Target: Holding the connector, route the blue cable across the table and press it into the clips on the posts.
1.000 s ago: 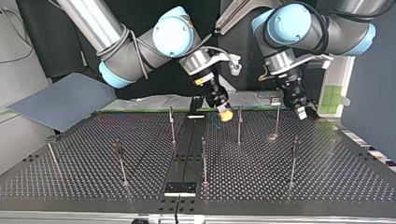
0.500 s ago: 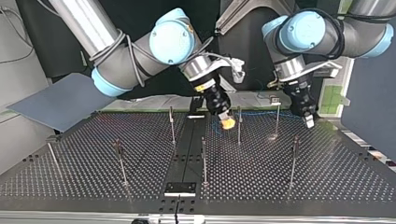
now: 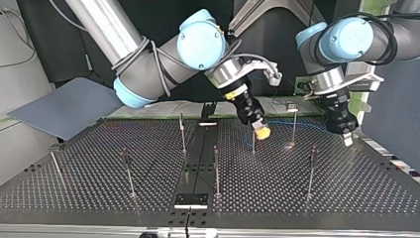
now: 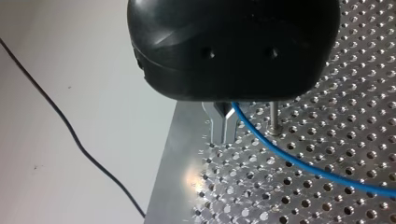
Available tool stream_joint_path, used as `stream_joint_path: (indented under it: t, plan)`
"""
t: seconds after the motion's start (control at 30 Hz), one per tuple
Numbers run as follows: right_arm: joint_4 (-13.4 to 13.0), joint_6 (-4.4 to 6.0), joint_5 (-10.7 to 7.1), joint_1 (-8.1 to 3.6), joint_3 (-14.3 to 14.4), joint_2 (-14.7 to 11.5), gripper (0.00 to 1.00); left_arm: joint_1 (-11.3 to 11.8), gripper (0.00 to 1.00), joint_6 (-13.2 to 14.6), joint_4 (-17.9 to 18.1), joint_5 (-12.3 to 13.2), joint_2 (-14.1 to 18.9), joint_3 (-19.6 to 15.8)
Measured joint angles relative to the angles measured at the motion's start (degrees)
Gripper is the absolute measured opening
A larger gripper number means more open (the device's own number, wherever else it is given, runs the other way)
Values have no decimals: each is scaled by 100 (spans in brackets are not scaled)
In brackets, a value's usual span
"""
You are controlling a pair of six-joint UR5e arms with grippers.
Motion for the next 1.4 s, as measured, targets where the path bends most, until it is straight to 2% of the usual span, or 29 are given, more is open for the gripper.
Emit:
stream_joint_path:
  t: [0.13,0.4,0.6,0.73,0.83,1.07,1.4]
  plan:
    - [-3,20,65,22,-214,84,0,58,0,-56,-103,234,-66,14]
    - [-10,38,65,30,-633,341,0,197,0,-119,-115,639,-288,41]
    - [-8,32,59,84,-907,602,0,451,0,-183,-110,946,-322,66]
    - [-14,6,54,111,-985,781,0,664,0,-174,-107,1181,-324,93]
    - [-17,-5,44,123,-1030,914,0,742,0,-171,-106,1373,-326,119]
    - [-34,12,18,83,-1106,1032,0,783,0,-185,-106,1772,-354,160]
    - [-30,127,-25,54,-1516,1221,0,895,0,-201,-106,2179,-544,373]
